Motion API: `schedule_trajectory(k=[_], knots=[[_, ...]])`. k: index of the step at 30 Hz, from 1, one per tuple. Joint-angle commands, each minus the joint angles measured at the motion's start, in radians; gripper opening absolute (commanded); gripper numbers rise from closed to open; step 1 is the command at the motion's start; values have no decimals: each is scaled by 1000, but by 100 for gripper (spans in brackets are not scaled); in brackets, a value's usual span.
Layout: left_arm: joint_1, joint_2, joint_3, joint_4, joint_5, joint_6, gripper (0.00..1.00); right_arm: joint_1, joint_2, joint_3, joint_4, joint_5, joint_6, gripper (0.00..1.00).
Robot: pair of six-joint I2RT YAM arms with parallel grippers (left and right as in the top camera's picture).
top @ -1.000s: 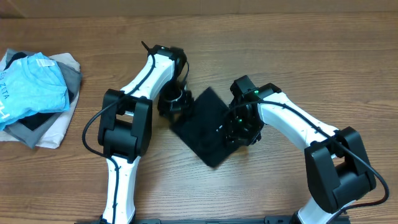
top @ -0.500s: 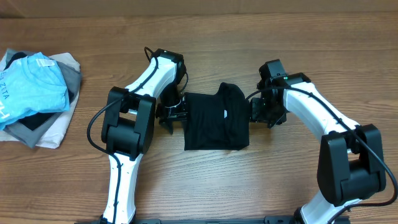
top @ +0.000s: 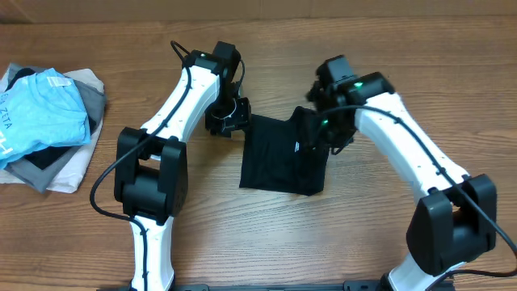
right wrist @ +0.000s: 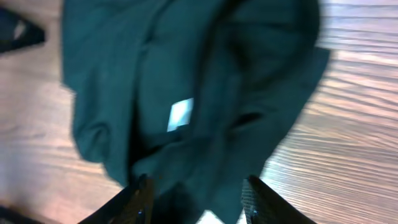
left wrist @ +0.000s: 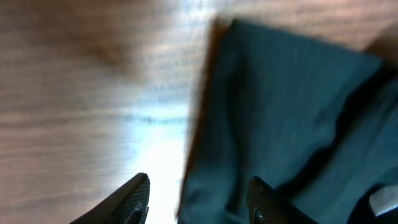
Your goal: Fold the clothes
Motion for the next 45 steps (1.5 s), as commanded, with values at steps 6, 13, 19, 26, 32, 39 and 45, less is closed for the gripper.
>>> schedule_trajectory(k=[6,13,19,26,32,39,45], knots=[[-8,-8,6,178,-15,7,67,87,-1,-55,43,38,47,49],[-11,-5,5,232,-43,6,68,87,0,-122,51,30,64,42],[-17,15,4,238,-42,6,69,87,0,-146,52,43,92,11],[-48,98,2,215,-42,19,68,80,0,-146,-61,403,432,4],[-56,154,1,180,-45,29,66,45,0,-146,-86,463,473,4],[-55,161,0,164,-45,33,63,7,-1,-186,-92,438,434,41],[-40,143,3,110,-26,32,52,5,-37,-60,-176,463,398,45]])
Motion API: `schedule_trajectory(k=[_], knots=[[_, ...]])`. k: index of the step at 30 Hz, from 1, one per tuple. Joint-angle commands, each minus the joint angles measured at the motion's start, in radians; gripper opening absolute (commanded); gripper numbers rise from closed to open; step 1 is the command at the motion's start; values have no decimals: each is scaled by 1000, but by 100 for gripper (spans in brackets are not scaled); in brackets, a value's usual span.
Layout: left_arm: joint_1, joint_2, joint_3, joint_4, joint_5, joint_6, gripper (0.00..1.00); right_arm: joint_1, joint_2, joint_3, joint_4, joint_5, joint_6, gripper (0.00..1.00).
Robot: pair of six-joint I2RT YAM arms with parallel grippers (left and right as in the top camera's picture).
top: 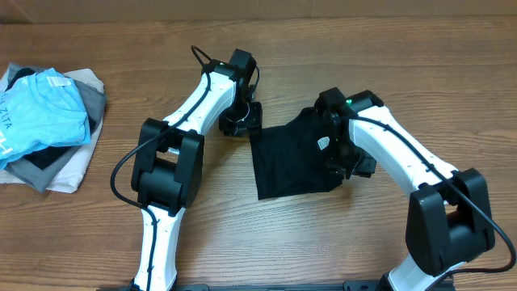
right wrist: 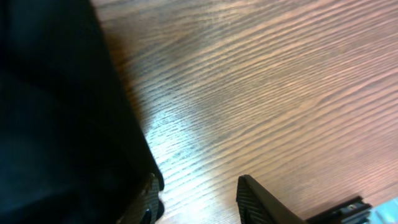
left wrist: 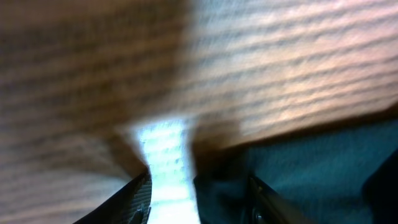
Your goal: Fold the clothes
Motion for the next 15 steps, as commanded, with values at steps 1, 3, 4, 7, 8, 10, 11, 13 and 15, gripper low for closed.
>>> schedule_trajectory(k=[1,3,4,7,8,10,11,13,15], knots=[[21,19,-5,-26,16,18,53,-4,-45,128,-14,11,-59,45],[33,-4,-5,-30,21,18,54,-4,-60,182,-23,-10,-113,45],[40,-19,-5,-29,21,18,55,-4,-63,204,-20,-42,-164,46],[52,-62,-5,-25,27,18,57,-4,-63,224,5,-203,-355,46],[52,-75,-5,-25,28,18,58,-4,-60,222,11,-267,-415,47],[52,-89,-5,-30,43,19,61,-4,-49,216,7,-357,-491,48],[49,-90,-5,-36,69,19,61,-4,-40,211,5,-383,-512,48],[42,-89,-6,-56,118,23,61,-4,-24,188,9,-406,-539,49],[32,-89,-8,-78,120,22,61,-3,-9,155,20,-437,-568,48]])
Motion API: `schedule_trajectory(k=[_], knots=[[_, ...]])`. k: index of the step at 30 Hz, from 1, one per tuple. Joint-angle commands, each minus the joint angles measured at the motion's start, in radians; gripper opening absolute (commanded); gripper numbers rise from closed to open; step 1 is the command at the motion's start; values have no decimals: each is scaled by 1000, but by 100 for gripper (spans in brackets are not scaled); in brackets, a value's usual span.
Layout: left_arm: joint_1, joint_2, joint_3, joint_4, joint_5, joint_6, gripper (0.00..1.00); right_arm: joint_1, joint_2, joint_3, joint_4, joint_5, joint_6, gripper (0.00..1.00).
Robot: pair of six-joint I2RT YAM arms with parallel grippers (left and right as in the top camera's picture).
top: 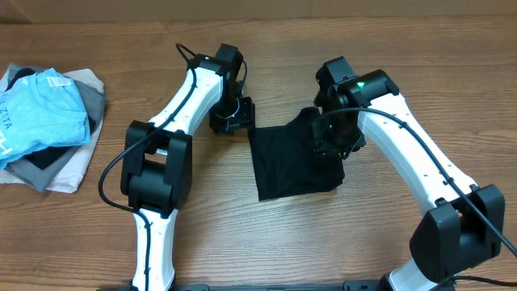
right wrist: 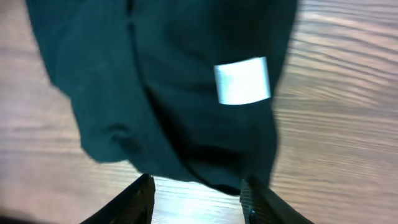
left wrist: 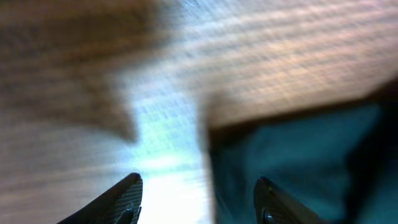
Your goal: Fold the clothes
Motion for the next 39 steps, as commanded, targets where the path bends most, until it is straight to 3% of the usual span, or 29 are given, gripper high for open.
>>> schedule_trajectory(k=[1,5,13,18,20,24,26,34,39], knots=[[-22,-40,-7,-30,61,15,61,-2,33,-58,14,-152,-149,48],[-24,-40,-7,-29,58,11,60,11,38,-122,55,-244,-210,47],[-24,-40,-7,-29,57,12,60,19,38,-244,135,-236,-209,50],[-26,-40,-7,-29,58,12,61,19,38,-306,242,-169,-188,45],[-26,-40,-7,-30,58,12,61,18,38,-314,249,-74,-121,45],[-27,-40,-7,-32,58,13,61,15,38,-337,221,251,206,49],[-27,-40,-7,-28,58,13,61,8,38,-344,218,293,287,49],[-45,-40,-7,-3,58,16,60,2,38,-344,285,304,300,53],[-72,-40,-7,9,58,27,59,-6,38,-344,377,460,294,65]])
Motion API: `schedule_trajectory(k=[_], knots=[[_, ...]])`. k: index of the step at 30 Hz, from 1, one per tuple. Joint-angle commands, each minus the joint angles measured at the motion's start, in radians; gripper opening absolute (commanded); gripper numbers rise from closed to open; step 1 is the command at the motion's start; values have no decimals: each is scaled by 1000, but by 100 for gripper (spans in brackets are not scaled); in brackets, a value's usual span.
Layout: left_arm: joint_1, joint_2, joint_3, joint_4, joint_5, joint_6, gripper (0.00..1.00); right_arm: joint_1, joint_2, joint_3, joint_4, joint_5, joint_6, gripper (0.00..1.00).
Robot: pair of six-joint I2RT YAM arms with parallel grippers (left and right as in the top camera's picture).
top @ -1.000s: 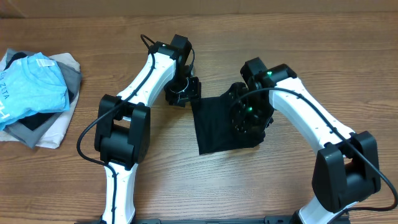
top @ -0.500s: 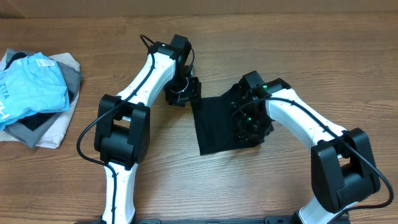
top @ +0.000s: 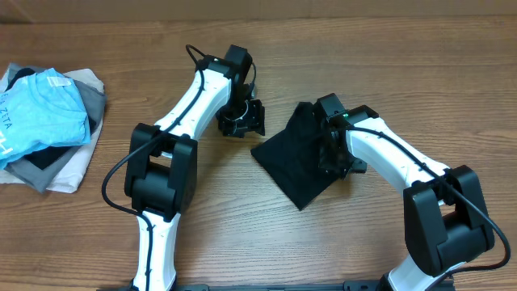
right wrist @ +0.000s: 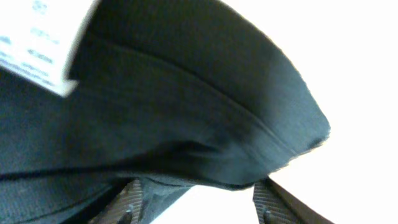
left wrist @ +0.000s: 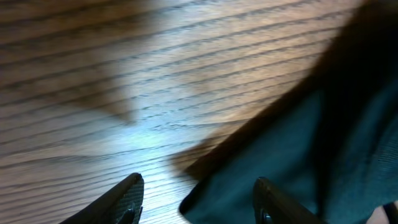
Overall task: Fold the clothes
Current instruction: 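Grasp the folded black bundle with the left gripper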
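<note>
A black garment (top: 300, 162) lies folded on the wooden table (top: 242, 226), turned so that it sits as a diamond. My left gripper (top: 245, 121) stands open at its upper left. In the left wrist view the garment (left wrist: 298, 155) has one corner reaching in between the spread fingers of my left gripper (left wrist: 198, 180). My right gripper (top: 334, 158) is low at the garment's right edge. Its wrist view is filled by the dark cloth (right wrist: 186, 93) and a white label (right wrist: 37, 43), with my right gripper (right wrist: 200, 186) open just under the cloth's edge.
A loose pile of clothes (top: 40, 121), with a light blue shirt on top of grey and white ones, lies at the table's left edge. Both arm bases stand at the front edge.
The black garment has turned from lying square to the table into a diamond. My right gripper has dropped from the garment's upper right to its right edge. The left gripper shifted slightly right.
At first the garment lay as a rough rectangle with an open gripper at each upper corner. Then it sat a little further right, the right gripper at its right side, later at its upper right. Now it lies rotated, both grippers open beside it.
</note>
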Motion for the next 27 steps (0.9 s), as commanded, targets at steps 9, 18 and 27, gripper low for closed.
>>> schedule_trajectory(k=[9,18,27], knots=[[-36,-27,-5,43,22,34,59,-75,2,13,402,18,-353,83],[-27,-55,-4,243,191,203,65,-99,-125,94,222,16,-307,95],[-25,-36,-4,369,234,229,95,-115,-255,98,142,7,-307,100]])
